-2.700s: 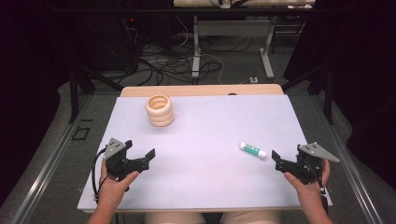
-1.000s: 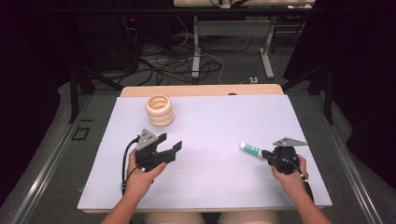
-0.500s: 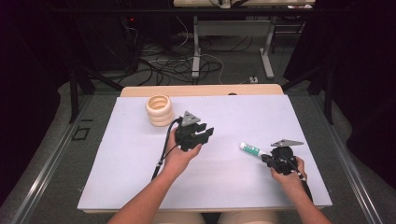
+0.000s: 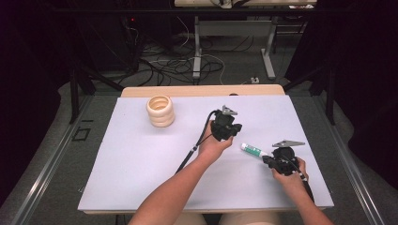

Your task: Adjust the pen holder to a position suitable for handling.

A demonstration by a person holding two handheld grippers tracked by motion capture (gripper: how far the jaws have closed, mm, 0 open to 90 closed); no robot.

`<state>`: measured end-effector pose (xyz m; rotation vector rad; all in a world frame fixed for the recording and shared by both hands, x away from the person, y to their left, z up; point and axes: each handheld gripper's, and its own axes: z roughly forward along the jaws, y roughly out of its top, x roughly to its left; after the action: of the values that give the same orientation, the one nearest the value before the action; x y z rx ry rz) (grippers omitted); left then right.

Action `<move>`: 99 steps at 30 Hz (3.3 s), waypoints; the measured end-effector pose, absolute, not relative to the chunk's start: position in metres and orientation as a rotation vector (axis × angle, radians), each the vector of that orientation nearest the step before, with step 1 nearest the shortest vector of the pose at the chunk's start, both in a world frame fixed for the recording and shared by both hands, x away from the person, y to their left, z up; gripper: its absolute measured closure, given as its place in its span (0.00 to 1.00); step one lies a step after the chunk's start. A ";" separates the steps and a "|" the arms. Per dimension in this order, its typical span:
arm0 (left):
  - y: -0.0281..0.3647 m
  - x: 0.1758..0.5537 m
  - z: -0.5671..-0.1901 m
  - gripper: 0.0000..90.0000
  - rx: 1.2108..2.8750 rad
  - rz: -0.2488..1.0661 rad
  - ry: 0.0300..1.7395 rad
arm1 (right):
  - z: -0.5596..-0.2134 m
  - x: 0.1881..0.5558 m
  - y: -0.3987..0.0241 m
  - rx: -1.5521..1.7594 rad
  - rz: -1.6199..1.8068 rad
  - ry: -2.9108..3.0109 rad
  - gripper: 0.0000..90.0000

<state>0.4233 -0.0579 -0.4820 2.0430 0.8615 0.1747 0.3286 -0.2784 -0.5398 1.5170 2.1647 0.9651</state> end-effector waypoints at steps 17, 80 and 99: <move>-0.093 0.439 -0.533 1.00 2.042 0.072 0.947 | -0.542 0.330 -0.279 1.546 0.965 2.168 1.00; -0.087 0.390 -0.549 0.96 2.097 -0.083 0.855 | -0.543 0.340 -0.291 1.581 0.946 2.080 0.95; -0.039 0.405 -0.505 0.55 1.976 0.123 0.908 | -0.531 0.334 -0.296 1.603 0.997 1.931 0.49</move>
<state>0.4054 -0.0394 -0.5051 1.9765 0.9076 0.1233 0.3342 -0.2963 -0.5313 1.6031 1.9314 0.9971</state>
